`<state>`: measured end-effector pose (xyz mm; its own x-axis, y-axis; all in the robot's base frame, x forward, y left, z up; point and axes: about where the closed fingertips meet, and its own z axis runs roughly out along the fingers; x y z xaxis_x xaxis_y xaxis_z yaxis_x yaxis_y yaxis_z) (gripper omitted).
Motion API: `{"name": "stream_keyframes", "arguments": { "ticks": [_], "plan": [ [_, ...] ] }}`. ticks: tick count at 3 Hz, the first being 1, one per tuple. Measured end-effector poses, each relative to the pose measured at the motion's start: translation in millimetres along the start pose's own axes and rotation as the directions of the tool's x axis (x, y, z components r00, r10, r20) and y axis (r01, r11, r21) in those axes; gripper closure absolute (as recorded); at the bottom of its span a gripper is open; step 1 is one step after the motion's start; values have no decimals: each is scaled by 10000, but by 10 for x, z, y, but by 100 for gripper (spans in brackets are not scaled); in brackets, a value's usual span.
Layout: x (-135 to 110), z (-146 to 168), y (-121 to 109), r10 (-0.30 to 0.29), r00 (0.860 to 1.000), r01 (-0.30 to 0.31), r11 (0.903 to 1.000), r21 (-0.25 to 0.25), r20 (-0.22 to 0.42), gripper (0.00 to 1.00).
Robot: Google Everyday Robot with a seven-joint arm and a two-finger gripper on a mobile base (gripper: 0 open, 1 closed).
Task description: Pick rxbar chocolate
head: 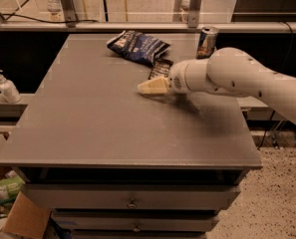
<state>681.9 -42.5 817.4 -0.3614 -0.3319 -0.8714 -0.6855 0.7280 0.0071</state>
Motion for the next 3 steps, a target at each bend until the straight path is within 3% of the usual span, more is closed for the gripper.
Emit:
{"name": "stream_keyframes", "arguments": {
  "ticks": [3],
  "plan": [
    [34, 6, 27, 173, 9998, -172, 9998, -89, 86, 88]
  ]
}}
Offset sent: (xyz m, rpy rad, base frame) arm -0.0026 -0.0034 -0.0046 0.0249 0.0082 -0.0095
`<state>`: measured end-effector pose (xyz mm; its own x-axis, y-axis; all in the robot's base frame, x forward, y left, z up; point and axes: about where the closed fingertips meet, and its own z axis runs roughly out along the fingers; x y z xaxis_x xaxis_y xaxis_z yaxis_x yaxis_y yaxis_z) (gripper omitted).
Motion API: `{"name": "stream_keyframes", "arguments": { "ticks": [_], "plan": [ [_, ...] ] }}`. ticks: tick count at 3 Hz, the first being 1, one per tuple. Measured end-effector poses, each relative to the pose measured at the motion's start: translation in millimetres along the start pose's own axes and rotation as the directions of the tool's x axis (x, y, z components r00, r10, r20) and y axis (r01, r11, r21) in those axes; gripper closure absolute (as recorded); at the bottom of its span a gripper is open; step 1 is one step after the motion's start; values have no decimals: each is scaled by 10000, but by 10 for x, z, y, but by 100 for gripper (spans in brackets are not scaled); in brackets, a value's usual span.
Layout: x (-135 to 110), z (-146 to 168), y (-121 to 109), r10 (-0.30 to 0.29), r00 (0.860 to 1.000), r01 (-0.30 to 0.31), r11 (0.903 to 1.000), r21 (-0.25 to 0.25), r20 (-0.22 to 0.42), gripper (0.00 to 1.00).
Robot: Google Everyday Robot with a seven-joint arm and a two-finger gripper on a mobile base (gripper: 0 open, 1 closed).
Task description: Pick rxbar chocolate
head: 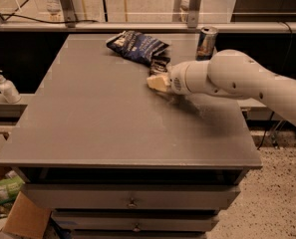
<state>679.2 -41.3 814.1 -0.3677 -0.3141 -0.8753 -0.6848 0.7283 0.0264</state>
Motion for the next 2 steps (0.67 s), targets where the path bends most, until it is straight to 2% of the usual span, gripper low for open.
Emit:
{"name": "stream_keyframes", "arguments": {
  "ticks": [1, 2],
  "plan": [
    [-10, -6, 0, 0, 10000, 0, 10000, 0, 1, 100],
    [-10, -6, 0, 0, 10000, 0, 10000, 0, 1, 100]
  ]
}}
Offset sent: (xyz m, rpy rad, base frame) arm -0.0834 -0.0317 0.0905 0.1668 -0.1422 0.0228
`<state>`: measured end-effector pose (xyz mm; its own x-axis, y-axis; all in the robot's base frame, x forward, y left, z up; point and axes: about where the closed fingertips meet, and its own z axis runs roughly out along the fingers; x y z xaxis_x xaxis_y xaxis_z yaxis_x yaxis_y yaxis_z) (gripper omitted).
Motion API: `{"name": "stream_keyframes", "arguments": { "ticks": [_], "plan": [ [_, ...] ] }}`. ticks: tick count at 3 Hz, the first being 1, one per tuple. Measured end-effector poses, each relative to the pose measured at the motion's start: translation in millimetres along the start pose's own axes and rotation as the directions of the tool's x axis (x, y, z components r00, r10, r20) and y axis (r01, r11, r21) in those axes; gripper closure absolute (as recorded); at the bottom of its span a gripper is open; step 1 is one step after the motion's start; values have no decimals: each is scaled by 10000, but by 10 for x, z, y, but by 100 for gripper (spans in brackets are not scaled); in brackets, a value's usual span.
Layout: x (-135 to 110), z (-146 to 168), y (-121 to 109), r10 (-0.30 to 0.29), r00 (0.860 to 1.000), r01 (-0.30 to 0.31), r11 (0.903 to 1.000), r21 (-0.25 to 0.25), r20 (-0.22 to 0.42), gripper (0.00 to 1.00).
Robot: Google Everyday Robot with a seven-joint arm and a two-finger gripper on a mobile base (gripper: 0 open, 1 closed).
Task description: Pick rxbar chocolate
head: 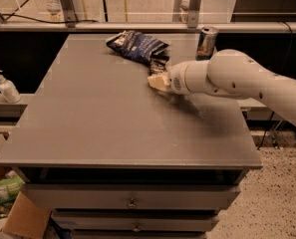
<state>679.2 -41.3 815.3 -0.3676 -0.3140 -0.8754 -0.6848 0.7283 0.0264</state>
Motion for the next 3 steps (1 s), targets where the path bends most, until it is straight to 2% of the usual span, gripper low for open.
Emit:
{"name": "stream_keyframes", "arguments": {
  "ticks": [1, 2, 3],
  "plan": [
    [-104, -260, 130, -104, 9991, 113, 9997, -209, 422, 100],
    [-532, -870, 569, -638, 9863, 798, 9916, -1017, 1523, 100],
    [-746, -1453, 837, -1019, 9699, 1407, 9757, -1678, 2212, 100]
  ]
}}
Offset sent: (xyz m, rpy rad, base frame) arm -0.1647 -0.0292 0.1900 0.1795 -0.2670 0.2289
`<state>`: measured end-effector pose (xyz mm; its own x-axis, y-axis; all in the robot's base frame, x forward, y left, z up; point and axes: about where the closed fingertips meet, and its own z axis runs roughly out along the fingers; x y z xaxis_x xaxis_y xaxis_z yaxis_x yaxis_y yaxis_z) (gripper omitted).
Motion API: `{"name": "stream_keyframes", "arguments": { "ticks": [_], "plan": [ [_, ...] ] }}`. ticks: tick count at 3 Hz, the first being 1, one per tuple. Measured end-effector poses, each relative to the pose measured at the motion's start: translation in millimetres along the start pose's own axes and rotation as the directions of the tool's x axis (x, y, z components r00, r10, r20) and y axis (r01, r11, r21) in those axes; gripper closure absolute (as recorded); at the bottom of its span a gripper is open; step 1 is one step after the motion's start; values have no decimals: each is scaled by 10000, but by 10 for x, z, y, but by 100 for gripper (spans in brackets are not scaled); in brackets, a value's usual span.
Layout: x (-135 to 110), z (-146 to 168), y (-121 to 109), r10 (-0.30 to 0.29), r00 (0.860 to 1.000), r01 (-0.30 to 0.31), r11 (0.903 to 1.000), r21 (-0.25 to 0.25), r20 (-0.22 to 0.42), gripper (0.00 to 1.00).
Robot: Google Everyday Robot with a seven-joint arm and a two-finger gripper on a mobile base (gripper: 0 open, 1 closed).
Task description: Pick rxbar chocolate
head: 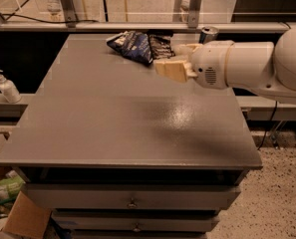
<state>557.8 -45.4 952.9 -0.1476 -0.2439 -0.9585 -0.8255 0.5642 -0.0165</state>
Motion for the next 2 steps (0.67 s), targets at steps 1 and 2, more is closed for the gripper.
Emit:
{"name": "stream_keyframes", "arguments": {
  "ticks": [1, 2],
  "plan": [
    [-94, -181, 252, -25, 10000, 22, 9936, -1126, -23, 100],
    [-63, -189, 381, -81, 9998, 49, 9872, -1593, -194, 100]
  ]
}}
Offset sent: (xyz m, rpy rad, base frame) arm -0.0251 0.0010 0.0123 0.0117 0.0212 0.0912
